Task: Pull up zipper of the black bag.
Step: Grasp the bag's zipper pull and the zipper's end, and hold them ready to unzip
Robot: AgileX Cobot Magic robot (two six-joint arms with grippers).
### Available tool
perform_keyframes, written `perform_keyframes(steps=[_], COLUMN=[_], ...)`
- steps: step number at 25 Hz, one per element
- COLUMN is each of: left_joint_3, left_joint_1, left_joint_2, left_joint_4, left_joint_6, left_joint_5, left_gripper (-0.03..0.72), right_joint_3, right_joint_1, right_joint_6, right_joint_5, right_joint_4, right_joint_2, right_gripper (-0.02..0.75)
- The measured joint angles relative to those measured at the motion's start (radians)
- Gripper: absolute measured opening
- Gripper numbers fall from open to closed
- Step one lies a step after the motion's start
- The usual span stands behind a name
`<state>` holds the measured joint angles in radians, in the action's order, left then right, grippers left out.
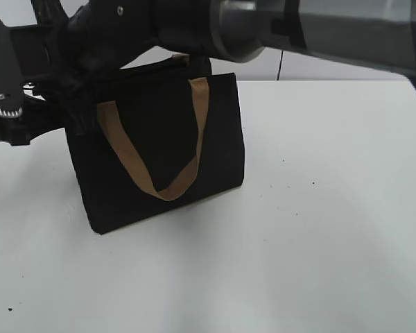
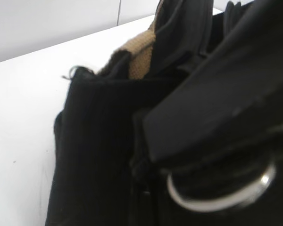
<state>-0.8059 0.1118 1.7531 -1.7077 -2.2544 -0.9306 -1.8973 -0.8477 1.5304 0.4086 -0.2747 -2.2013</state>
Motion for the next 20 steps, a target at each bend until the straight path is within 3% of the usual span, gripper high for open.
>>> perform_keyframes(steps=[5, 13, 20], left_joint_3=[0.0, -0.003, -0.009], left_joint_1=[0.0, -0.003, -0.005], left_joint_2=[0.0, -0.016, -0.02], left_joint_4=[-0.002, -0.012, 0.044], left_joint_6=[0.004, 0.041, 0.125], left_joint_5=[0.01, 0.025, 0.051], left_gripper=[0.027, 0.027, 0.027], right_joint_3=[0.0, 0.003, 0.012], right_joint_1=[0.001, 0.005, 0.008], right_joint_6=[-0.125, -0.518, -0.751], right_joint_5=[0.012, 0.096, 0.099], right_joint_4=[0.001, 0.015, 0.021], right_joint_2=[0.016, 0.067, 0.076], right_gripper=[0.016, 0.013, 0.012])
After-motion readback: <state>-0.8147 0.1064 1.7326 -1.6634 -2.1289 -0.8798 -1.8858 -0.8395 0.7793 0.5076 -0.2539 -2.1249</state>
